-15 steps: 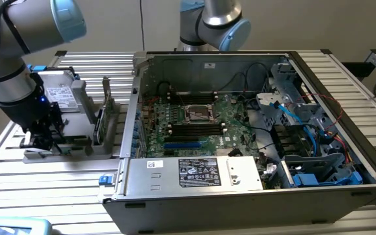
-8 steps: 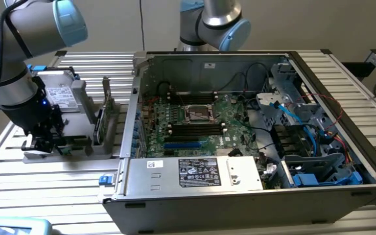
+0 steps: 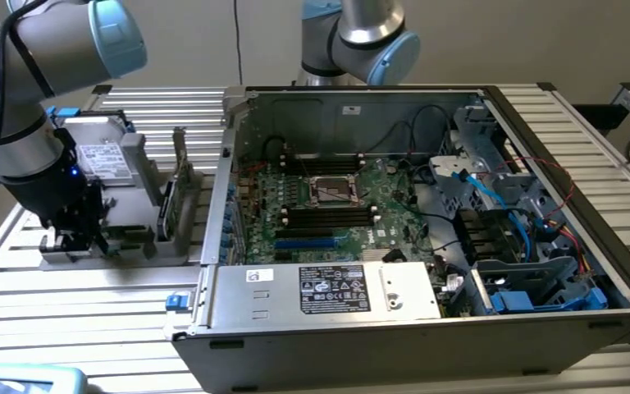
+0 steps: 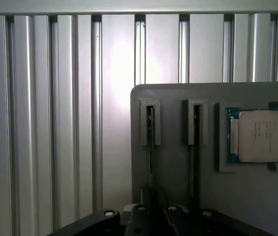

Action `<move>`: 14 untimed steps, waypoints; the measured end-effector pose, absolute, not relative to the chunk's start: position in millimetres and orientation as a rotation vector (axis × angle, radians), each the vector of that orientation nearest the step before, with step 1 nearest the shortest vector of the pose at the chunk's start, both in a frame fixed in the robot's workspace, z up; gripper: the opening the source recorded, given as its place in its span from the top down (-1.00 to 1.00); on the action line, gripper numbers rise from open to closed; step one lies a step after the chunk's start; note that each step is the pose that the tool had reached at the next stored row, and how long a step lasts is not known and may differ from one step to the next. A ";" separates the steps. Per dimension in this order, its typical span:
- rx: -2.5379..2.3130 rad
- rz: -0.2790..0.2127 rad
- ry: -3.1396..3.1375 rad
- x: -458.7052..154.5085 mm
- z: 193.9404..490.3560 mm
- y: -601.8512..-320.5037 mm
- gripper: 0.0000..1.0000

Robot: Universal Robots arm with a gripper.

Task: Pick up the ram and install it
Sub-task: 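Pick up the ram and move it above insertion slot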

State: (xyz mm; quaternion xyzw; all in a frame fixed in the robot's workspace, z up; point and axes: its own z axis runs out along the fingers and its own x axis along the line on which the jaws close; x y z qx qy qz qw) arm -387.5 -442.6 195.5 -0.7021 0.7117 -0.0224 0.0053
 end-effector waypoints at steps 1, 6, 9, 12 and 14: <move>-2.198 -0.070 2.228 -387.5 195.5 -442.6 0.69; -2.200 -0.068 2.229 -387.9 197.8 -442.6 0.73; -2.202 -0.064 2.231 -388.8 205.8 -442.6 0.73; -2.203 -0.064 2.233 -389.9 213.7 -442.6 0.73; -2.204 -0.065 2.233 -390.4 222.0 -442.7 0.73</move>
